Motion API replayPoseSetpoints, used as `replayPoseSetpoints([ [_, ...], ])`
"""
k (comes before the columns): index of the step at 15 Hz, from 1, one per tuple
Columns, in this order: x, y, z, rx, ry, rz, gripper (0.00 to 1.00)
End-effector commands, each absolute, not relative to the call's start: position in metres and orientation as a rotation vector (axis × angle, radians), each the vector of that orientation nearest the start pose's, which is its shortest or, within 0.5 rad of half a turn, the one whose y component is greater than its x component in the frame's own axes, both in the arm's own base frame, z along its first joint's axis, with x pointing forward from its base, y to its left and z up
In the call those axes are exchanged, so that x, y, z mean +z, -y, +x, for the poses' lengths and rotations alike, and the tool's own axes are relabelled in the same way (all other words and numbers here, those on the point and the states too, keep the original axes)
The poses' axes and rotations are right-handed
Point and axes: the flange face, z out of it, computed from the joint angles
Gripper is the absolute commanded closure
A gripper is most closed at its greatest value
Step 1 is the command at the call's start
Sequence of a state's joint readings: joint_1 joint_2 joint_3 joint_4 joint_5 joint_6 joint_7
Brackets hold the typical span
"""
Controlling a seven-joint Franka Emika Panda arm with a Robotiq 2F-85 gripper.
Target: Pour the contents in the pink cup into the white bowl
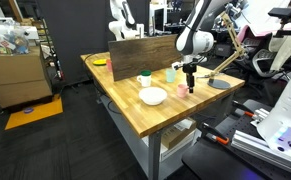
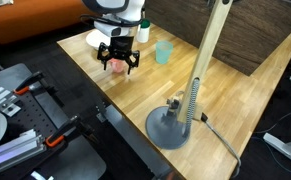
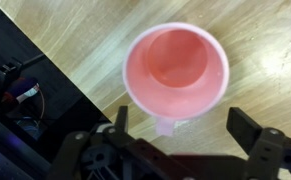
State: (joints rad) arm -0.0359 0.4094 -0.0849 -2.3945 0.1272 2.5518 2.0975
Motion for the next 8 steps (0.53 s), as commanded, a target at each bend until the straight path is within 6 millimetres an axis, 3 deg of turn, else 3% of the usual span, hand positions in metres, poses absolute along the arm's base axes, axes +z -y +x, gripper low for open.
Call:
replayPoseSetpoints([
  [1,0.1267,0.0567,0.4662,0.281,-3.050,-1.315,0.27],
  [3,0.1257,0.0544,0.4671,0.278,-3.047,-1.316,0.29],
  [8,0.1255,0.0502,0.4673,0.283,-3.049,-1.309,0.64],
])
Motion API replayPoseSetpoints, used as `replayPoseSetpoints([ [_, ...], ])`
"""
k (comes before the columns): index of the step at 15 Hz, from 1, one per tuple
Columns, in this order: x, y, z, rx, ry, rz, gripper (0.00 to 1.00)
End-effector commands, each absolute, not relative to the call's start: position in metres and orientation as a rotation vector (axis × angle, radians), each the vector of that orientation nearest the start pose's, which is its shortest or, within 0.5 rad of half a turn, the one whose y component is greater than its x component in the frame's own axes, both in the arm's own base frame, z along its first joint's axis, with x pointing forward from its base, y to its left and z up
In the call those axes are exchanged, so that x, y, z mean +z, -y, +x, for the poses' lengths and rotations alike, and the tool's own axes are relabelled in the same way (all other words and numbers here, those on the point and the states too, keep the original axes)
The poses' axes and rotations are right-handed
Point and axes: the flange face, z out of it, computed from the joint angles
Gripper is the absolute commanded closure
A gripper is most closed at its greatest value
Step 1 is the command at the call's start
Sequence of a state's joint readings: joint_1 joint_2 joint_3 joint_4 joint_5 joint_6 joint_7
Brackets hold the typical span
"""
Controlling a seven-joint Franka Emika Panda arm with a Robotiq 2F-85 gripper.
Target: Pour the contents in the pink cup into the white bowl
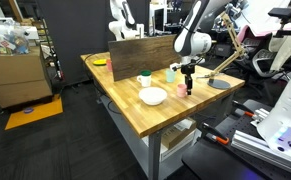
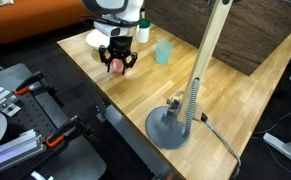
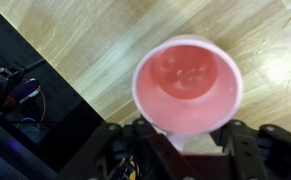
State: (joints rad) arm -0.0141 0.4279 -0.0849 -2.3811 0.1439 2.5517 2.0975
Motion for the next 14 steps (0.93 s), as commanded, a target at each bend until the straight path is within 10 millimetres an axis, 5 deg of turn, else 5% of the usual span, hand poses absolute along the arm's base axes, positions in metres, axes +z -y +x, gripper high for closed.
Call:
replayPoseSetpoints([
  [1,0.126,0.049,0.467,0.282,-3.048,-1.310,0.72],
  [5,0.132,0.041,0.467,0.245,-3.036,-1.341,0.99],
  [14,0.143,0.021,0.462,0.079,-3.043,-1.447,0.96],
])
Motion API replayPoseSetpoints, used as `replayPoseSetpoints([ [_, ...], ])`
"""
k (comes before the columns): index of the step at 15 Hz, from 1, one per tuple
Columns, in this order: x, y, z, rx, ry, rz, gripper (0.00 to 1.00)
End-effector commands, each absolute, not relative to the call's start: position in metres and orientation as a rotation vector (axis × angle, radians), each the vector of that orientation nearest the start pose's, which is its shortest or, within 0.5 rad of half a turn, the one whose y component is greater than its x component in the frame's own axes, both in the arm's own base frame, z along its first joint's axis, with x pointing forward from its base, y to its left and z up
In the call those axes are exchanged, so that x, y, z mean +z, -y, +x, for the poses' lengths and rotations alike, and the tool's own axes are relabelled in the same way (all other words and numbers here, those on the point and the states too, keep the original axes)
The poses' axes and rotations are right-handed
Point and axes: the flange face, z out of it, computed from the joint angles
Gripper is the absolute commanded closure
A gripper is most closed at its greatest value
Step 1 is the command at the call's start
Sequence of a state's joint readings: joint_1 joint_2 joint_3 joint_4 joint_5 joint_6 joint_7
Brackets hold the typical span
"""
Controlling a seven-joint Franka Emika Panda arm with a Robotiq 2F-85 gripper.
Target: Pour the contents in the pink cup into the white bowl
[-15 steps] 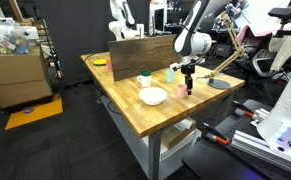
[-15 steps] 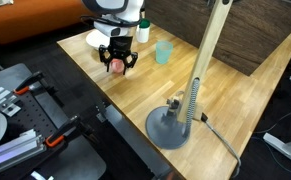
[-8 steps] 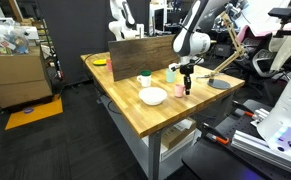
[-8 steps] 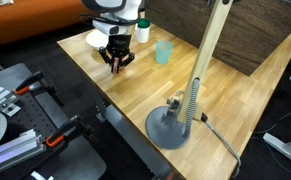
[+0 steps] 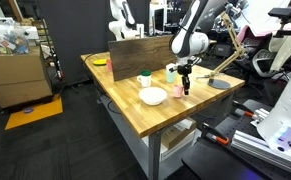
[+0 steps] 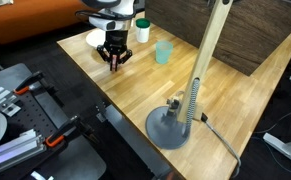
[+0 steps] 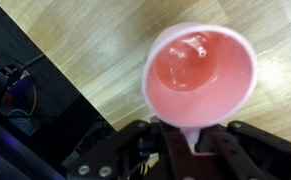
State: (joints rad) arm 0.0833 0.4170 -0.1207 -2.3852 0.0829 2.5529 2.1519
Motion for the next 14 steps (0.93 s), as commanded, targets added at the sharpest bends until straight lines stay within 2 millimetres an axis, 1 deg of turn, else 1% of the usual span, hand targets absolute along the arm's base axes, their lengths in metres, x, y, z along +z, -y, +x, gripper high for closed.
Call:
replayPoseSetpoints([
  [1,0.148,0.018,0.461,0.028,-3.050,-1.468,0.96],
  [3,0.159,0.012,0.461,-0.054,-3.037,-1.515,0.96],
  [6,0.177,-0.006,0.466,-0.136,-2.981,-1.579,0.96],
  [9,0.187,-0.025,0.471,-0.220,-2.937,-1.639,0.96],
  [11,0.187,-0.035,0.477,-0.226,-2.918,-1.677,0.96],
  [14,0.185,-0.045,0.485,-0.233,-2.913,-1.710,0.96],
])
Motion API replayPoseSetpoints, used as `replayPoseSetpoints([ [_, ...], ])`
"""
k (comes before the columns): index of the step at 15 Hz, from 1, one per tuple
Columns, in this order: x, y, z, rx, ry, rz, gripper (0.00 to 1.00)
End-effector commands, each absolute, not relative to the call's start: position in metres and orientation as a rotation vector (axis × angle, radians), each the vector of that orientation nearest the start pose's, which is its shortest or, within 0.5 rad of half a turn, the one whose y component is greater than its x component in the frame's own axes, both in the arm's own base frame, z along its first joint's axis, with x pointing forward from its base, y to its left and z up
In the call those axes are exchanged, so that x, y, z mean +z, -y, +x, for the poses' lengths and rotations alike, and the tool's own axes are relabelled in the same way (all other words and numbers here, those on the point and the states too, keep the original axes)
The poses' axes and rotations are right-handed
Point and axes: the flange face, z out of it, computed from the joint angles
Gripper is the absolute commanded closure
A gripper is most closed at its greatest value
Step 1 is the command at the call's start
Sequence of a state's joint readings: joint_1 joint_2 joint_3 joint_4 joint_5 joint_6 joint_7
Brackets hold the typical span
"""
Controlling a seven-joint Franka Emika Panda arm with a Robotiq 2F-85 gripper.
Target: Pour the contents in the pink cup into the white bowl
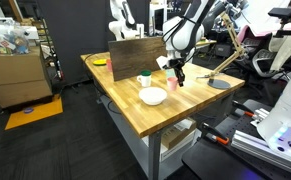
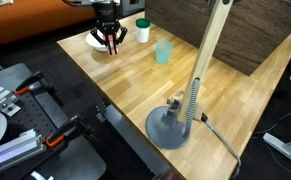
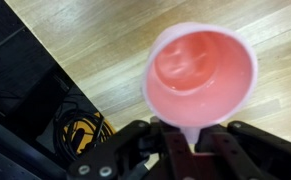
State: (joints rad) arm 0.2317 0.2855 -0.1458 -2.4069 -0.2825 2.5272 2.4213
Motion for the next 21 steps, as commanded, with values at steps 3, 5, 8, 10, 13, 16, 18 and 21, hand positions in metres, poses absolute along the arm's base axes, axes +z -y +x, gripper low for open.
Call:
replayPoseSetpoints([
  [3,0.183,-0.053,0.491,-0.209,-2.906,-1.734,0.96],
  [5,0.183,-0.054,0.488,-0.208,-2.888,-1.724,0.96],
  [8,0.180,-0.056,0.488,-0.204,-2.889,-1.733,0.85],
  [10,0.180,-0.055,0.488,-0.204,-2.890,-1.730,0.85],
  [13,0.183,-0.060,0.490,-0.263,-2.897,-1.750,0.96],
  [16,0.191,-0.084,0.497,-0.354,-2.853,-1.835,0.96],
  [18,0.197,-0.107,0.504,-0.446,-2.832,-1.919,0.96],
  [21,0.204,-0.131,0.510,-0.574,-2.831,-2.046,0.96],
])
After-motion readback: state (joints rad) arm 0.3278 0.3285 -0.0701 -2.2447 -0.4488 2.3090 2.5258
